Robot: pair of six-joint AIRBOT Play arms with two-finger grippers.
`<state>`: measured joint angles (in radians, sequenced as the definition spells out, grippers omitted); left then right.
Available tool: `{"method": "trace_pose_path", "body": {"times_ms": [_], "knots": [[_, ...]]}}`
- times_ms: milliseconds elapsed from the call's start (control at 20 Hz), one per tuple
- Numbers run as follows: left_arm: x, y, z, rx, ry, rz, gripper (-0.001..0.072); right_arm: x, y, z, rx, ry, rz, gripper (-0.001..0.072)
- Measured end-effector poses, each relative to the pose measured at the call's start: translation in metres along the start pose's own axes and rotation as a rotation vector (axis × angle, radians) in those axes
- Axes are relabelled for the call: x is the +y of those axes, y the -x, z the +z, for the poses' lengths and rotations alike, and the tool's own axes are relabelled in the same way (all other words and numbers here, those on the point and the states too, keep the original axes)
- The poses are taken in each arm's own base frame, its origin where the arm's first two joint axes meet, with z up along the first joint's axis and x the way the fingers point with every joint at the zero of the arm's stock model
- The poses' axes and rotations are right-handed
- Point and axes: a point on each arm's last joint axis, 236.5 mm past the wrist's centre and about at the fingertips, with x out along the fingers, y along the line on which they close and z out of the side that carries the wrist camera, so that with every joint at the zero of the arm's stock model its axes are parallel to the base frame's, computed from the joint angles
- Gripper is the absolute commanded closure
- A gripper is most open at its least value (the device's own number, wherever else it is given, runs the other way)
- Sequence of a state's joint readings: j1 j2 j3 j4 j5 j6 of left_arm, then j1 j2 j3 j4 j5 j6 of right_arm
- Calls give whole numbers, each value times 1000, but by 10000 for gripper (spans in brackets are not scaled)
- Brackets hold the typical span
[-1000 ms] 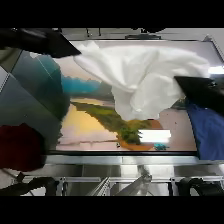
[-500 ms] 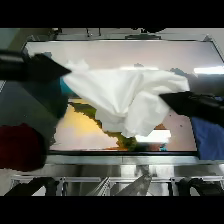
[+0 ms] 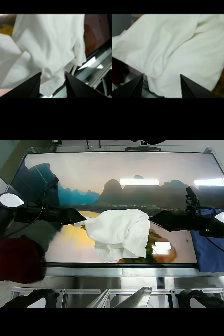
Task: Fold the shirts.
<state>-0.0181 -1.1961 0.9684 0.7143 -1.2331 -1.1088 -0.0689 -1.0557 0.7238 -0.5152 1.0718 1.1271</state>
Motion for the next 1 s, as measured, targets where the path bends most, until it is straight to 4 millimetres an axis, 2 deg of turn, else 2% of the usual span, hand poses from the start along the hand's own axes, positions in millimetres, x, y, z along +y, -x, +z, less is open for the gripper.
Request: {"method": "trace_pose_path", "body": {"times_ms": [100,200,400,500,650,750,1000], "knots": [[14,-5,-3,36,42,-8,384,-5,-1,-18,79,3,5,204],[26,-10,-6,65,80,-12,385,-9,-6,-47,173,-1,3,204],[55,-21,-21,146,117,25,384,-10,-29,-114,340,-23,0,204],[66,-24,-30,186,122,49,385,-11,-43,-136,373,0,-23,204],[83,-21,-43,239,126,110,385,-12,-60,-147,360,57,-60,204],[93,-14,-47,247,140,154,384,-12,-69,-149,337,94,-79,204],[119,-8,-43,149,185,240,377,-24,-81,-124,212,164,-151,204]]}}
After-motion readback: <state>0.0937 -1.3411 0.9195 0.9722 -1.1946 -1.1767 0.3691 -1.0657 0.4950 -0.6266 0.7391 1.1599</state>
